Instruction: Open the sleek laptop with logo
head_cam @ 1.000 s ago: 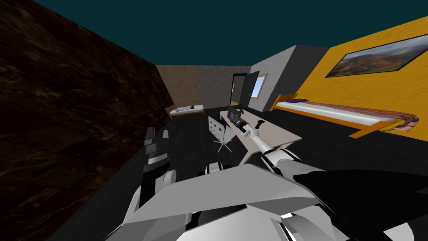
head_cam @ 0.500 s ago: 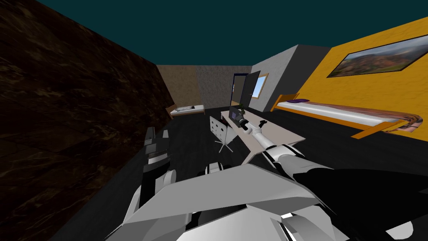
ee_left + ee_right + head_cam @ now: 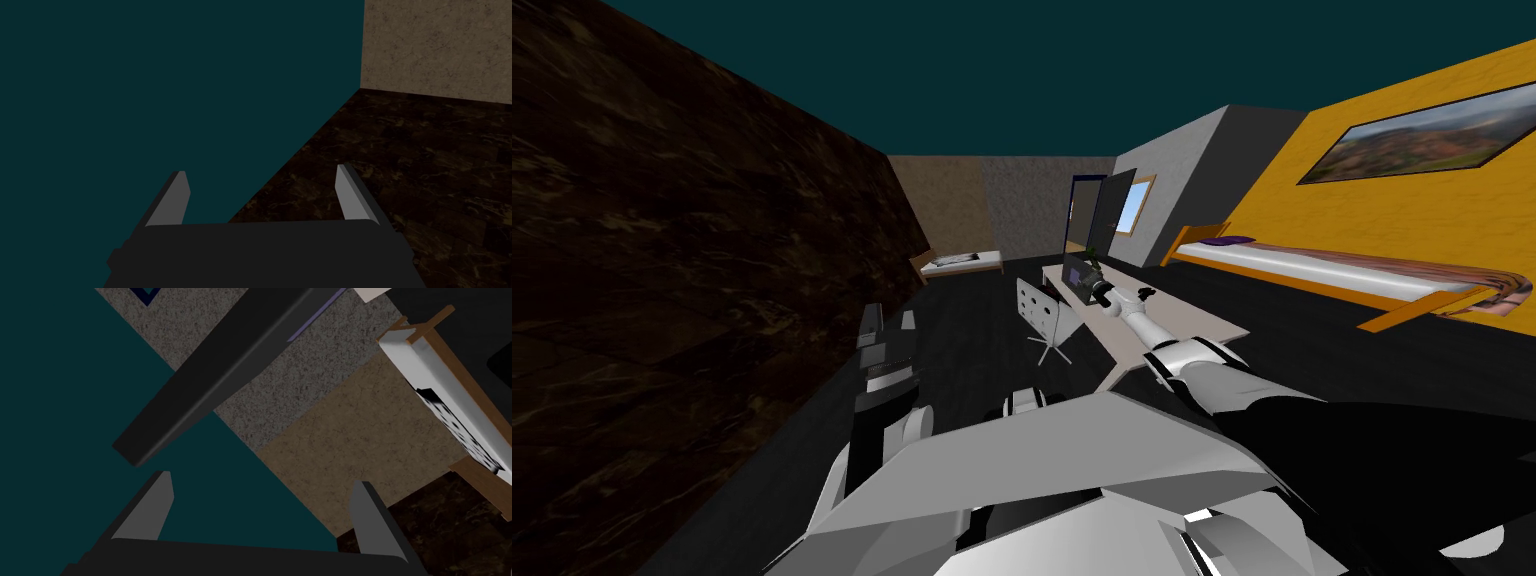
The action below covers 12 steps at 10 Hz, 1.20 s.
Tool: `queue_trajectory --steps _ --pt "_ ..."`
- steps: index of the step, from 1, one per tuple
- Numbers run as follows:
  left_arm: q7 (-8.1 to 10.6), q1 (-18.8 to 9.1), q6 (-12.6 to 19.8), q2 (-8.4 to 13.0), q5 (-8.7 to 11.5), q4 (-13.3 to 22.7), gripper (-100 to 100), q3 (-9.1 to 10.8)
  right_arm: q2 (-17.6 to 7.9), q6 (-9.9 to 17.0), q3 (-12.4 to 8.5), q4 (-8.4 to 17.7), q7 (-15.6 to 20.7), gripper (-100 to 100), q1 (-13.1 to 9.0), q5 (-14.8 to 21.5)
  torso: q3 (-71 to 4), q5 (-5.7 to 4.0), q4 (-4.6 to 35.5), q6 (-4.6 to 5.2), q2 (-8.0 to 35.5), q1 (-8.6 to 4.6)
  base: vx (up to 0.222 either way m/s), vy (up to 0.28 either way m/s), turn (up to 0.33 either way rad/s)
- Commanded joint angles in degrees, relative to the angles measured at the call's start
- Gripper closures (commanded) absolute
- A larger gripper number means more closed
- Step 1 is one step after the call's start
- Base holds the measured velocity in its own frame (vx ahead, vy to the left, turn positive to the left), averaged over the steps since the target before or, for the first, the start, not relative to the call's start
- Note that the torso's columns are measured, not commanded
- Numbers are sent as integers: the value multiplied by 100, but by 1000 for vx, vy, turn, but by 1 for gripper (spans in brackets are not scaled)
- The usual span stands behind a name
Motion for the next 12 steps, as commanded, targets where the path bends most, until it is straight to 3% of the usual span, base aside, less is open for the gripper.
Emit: queue_trajectory --steps 1,4,6,7,9,11,12 --pt "0 0 0 0 0 0 0 0 -235 188 61 147 33 -100 -116 163 -1 0 1 2 -1 0 25 41 -8" --pt "0 0 0 0 0 0 0 0 -411 272 68 457 80 -100 -199 303 0 -3 0 1 1 -8 10 15 3" --pt "0 0 0 0 0 0 0 0 -345 208 50 488 89 -100 -250 287 0 0 0 0 0 0 4 6 -1" --pt "0 0 0 0 0 0 0 0 -344 207 49 486 89 100 -249 287 1 -1 0 0 1 -3 0 0 0" --pt "0 -1 0 1 0 0 0 1 -517 167 255 833 -264 100 -420 -32 -9 -33 -38 -28 -15 -14 -38 -86 207" --pt "0 -1 0 1 0 1 0 1 -683 124 467 1183 -584 100 -585 -350 -16 -29 -25 12 -25 -45 -95 -106 133" --pt "0 -2 1 1 0 1 0 1 -683 124 467 1183 -623 100 -585 -350 -14 -29 -23 19 -22 -50 -73 -75 74"
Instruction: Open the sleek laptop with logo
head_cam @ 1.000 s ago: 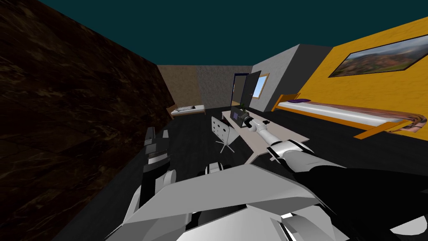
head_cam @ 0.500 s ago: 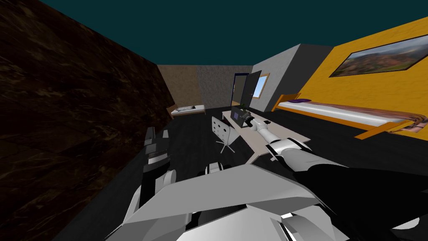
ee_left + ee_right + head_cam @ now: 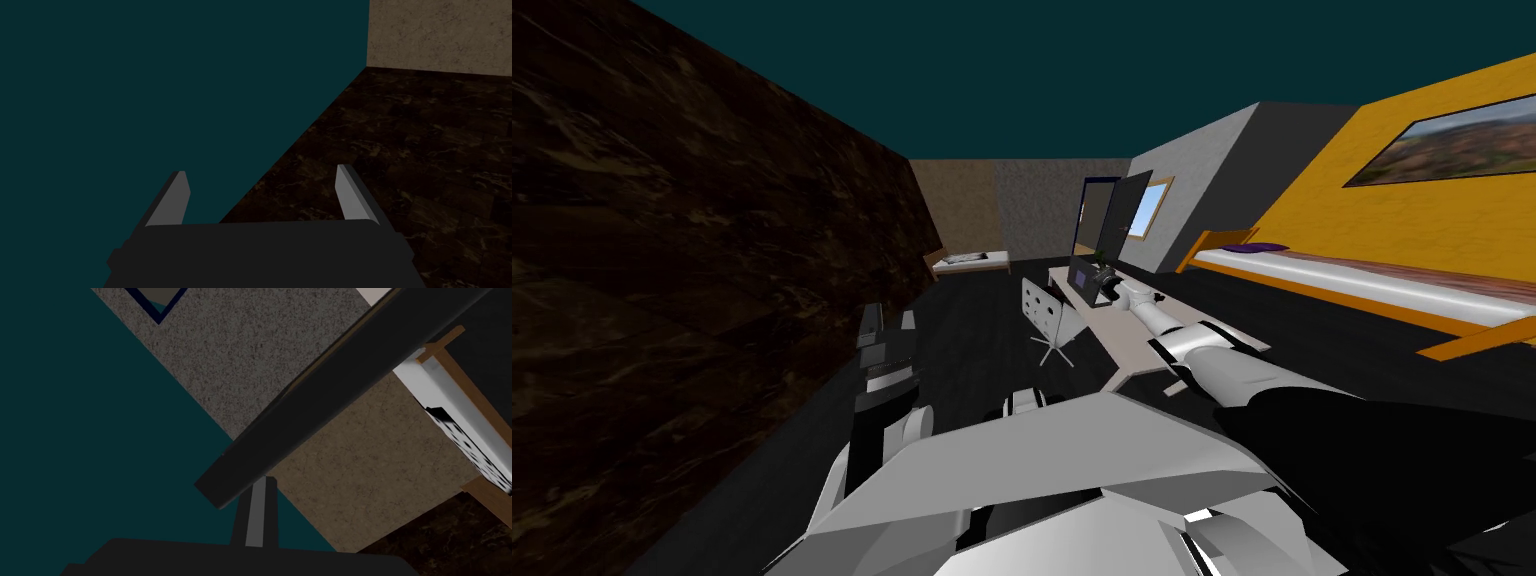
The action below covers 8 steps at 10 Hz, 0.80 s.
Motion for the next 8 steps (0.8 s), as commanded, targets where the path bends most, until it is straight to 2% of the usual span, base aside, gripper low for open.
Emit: queue_trajectory --steps 1,5,6,7,8 --pt "0 1 0 0 0 0 0 0 -189 10 228 254 -370 100 -60 -309 -1 7 3 9 -3 14 -45 -69 87" --pt "0 1 0 0 0 0 0 0 -521 -74 652 931 -1039 100 -389 -946 16 22 21 -17 24 36 -77 -112 176" --pt "0 1 0 0 0 0 0 1 -521 -74 652 952 -1082 100 -389 -946 13 21 20 -12 19 32 -69 -78 56" --pt "0 2 0 0 0 0 0 0 -604 -96 757 1127 -1260 100 -472 -1106 9 23 16 -4 11 48 -65 -53 89" --pt "0 1 0 0 0 0 0 0 -604 -96 757 1127 -1260 100 -472 -1106 8 26 16 -9 13 52 -43 -39 48"
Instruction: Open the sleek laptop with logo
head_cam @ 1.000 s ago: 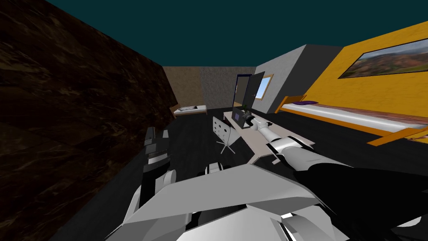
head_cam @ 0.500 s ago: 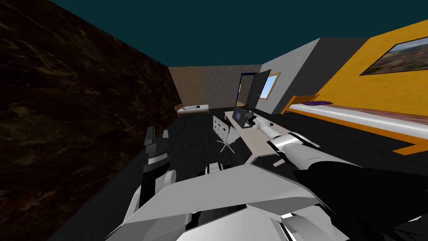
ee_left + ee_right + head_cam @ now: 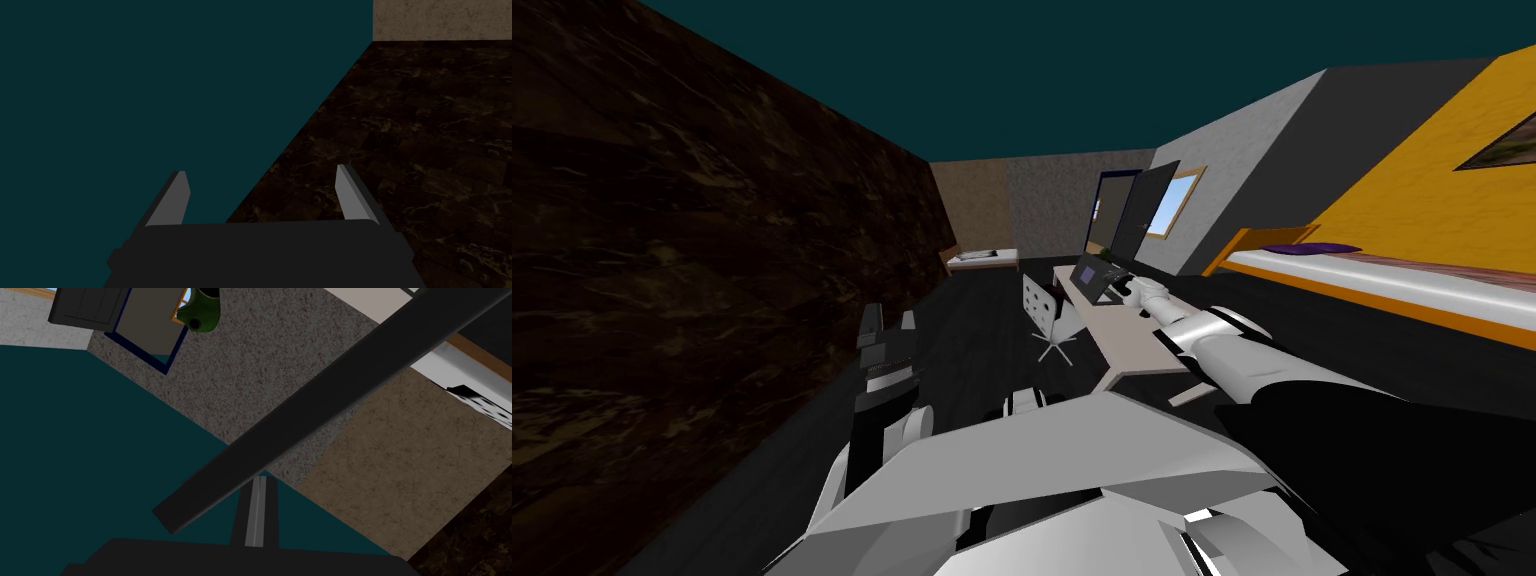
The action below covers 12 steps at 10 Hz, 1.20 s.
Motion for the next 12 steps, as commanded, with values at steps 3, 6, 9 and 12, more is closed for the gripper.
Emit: queue_trajectory --steps 3,6,9,12 --pt "0 1 0 0 0 0 0 0 -82 102 173 -191 -43 -100 48 194 0 4 4 -10 1 -2 -18 -30 -23" --pt "0 1 0 0 0 0 0 0 -93 168 245 -376 89 -100 64 550 10 1 10 -6 15 -11 -28 -46 -26" --pt "0 1 0 0 0 0 0 0 -104 255 333 -593 258 -100 84 962 5 2 7 -10 8 -5 -31 -64 -17" --pt "0 1 0 0 0 0 0 0 -121 357 416 -825 427 -100 103 1372 6 3 7 -9 9 -1 -36 -65 -21"
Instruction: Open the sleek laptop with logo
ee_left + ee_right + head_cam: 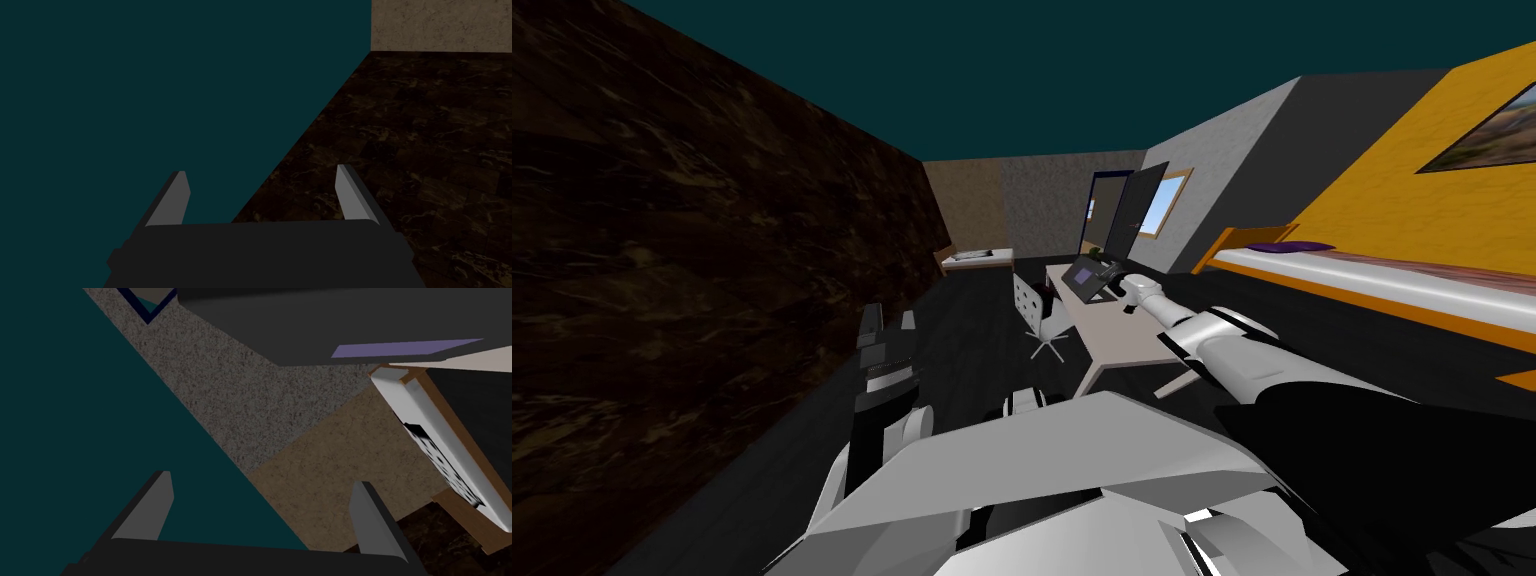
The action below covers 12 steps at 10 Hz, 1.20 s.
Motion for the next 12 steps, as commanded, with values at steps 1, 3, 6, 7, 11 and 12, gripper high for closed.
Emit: queue_trajectory --steps 1,3,6,7,11,12 --pt "0 0 0 0 0 0 0 0 37 51 -37 -143 198 -100 1 419 0 0 0 -1 0 0 -50 -57 -21" --pt "0 0 0 0 0 0 0 0 25 127 14 -290 311 -100 12 663 1 1 1 -1 1 1 -46 -55 -11" --pt "0 0 0 0 0 0 0 0 6 295 130 -541 583 -100 33 1075 -1 -2 0 -1 -1 -9 -48 -86 29" --pt "0 0 0 0 0 0 0 0 1 387 199 -638 750 -100 43 1231 0 -5 0 -1 -1 -15 -72 -136 105" --pt "0 -1 0 0 0 0 0 0 0 577 354 -766 1131 -100 58 1439 -4 3 -2 -2 -6 8 -78 -110 103" --pt "0 0 0 0 0 0 0 0 1 624 395 -788 1232 -100 61 1474 -7 3 -3 -1 -10 7 -50 -62 152"
